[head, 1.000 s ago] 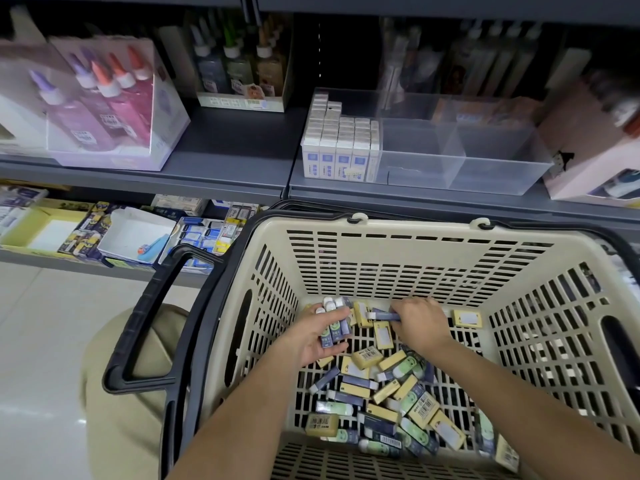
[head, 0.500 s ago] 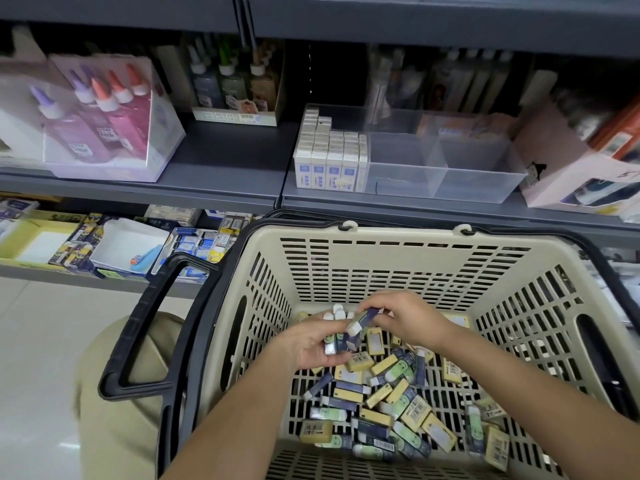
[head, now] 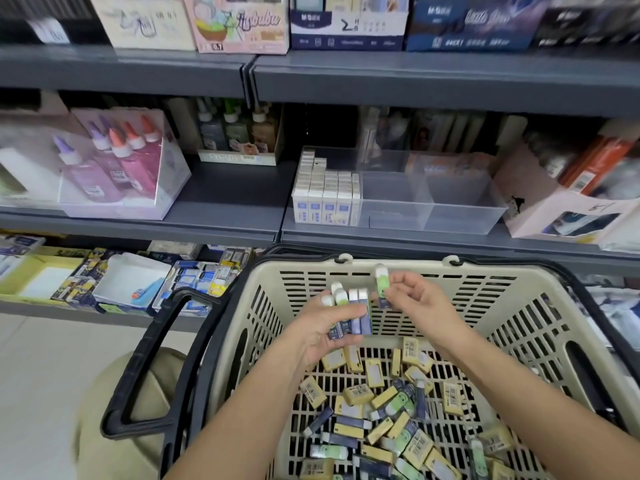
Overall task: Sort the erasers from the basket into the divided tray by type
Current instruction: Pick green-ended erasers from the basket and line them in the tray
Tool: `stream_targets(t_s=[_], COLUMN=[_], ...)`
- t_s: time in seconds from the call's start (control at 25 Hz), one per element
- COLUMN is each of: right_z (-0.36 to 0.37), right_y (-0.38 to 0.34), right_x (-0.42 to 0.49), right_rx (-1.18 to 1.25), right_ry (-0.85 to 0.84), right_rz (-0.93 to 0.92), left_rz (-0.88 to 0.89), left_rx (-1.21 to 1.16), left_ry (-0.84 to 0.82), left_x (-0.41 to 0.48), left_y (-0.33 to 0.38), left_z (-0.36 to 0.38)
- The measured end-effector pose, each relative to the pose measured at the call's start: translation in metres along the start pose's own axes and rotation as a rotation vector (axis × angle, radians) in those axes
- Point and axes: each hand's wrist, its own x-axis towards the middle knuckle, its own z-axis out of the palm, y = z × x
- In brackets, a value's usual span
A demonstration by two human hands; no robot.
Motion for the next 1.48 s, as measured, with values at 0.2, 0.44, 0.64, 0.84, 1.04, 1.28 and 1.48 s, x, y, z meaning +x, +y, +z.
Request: stream_targets(t_s=[0.2,0.44,0.64,0.84,1.04,1.28,1.48], right_z=[-0.002,-0.022,-0.045,-0.040,-0.035,-0.033,-0.018], right_y=[-0.045,-0.097,-0.110,-0.104,-0.095,-0.096,-0.101], right_x=[0.014,0.061,0.119,0.141,0.144,0.134,0.106], right_rx=[-0.147,-0.248,-0.708,-0.788,-0.927,-0.977,-0.652], right_ry=[-0.042,0.123,0.247,0.103,-0.133,-0.052,-0.020], right_rz=[-0.124,-0.214,-0.137,-0.062,0.031,-0.103,-0.217], left_rz=[0.209,0.376,0.401,0.399,0.403,0.390,0.391], left_rx=[0.075,0.000,0.004,-0.006,0.003,0.019,0.051], left_ry=[0.004,0.041,0.062,0.065,0.072,0.062,0.010], left_x=[-0.011,0.000,0.017,0.027,0.037,0.043,0.043], left_y=[0.040,0.086,0.097,0.102,0.108,0.108,0.106], left_z=[0.005,0.005,0.004,-0.001,-0.002,0.009,0.017])
